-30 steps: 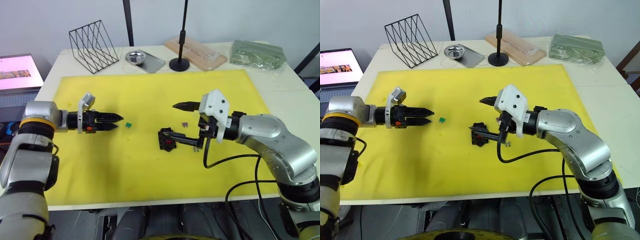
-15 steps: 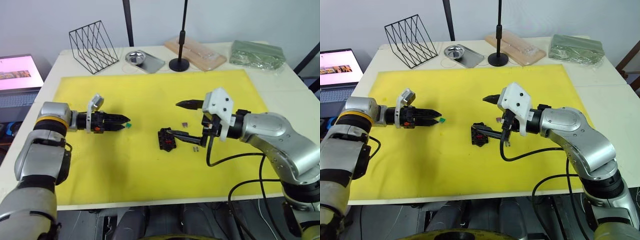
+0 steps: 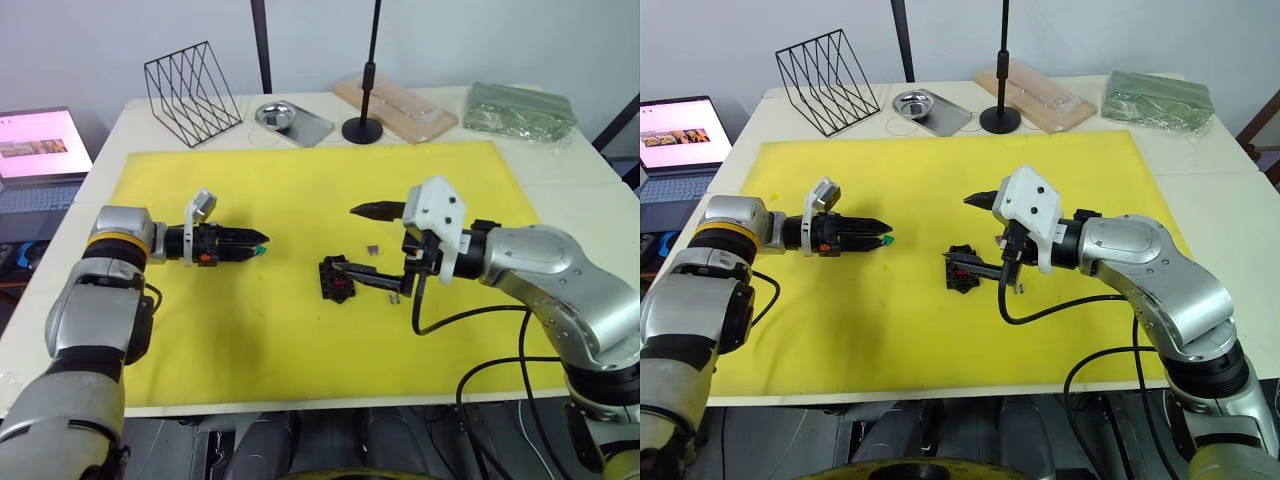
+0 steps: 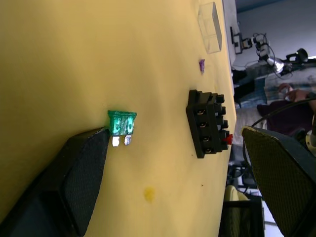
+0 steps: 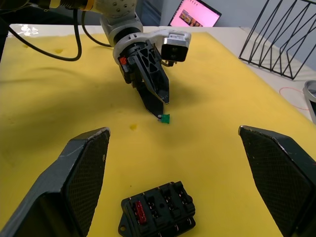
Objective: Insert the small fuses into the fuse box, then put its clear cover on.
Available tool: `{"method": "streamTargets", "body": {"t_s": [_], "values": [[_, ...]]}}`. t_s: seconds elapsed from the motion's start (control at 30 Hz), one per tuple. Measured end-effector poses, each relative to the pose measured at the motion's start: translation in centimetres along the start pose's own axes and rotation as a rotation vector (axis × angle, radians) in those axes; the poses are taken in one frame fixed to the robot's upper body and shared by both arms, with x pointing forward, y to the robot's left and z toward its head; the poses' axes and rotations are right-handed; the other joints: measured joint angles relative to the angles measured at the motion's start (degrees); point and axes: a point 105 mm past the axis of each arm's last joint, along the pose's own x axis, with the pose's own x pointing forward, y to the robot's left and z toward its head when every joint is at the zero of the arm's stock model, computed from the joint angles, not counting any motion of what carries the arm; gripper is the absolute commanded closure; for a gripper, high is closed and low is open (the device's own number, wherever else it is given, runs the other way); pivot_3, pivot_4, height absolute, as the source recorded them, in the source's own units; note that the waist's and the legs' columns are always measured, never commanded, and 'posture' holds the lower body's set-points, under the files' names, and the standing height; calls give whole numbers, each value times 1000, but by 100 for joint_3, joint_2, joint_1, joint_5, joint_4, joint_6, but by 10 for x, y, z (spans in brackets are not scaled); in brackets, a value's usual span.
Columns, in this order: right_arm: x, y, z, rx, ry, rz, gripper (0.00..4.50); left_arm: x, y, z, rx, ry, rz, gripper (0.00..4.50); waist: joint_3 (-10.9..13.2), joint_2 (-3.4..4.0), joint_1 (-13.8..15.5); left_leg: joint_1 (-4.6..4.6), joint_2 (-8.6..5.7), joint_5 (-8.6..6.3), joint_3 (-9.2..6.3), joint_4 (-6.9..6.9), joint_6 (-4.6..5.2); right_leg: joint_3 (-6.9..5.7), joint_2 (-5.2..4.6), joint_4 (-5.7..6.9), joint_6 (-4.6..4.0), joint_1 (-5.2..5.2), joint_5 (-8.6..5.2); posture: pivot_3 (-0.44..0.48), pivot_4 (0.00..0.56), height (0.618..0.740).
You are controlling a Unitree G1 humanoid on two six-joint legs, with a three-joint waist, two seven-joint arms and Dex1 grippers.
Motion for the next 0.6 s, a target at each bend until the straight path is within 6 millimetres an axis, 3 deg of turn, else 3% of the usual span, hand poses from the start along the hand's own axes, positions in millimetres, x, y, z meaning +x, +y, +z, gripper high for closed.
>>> {"method": "streamTargets", "body": {"t_s": [0.17,0.57,0.6], "values": [[0,1,0,-2,3,1,0,7,6,-3,-9,-6,21,2728,0,0,25,-1,1,0,0,0,-1,0,0,0,0,-2,0,0,150,740],[0,3,2,-10,0,3,0,7,13,-6,-9,-12,41,2728,-1,1,-6,3,1,0,-1,-2,0,1,1,3,0,-2,0,0,150,740],[0,3,2,-10,0,4,0,7,14,-7,-12,-15,46,3109,-1,1,-14,3,1,0,-1,-2,0,0,1,4,0,-2,0,0,150,740]]}}
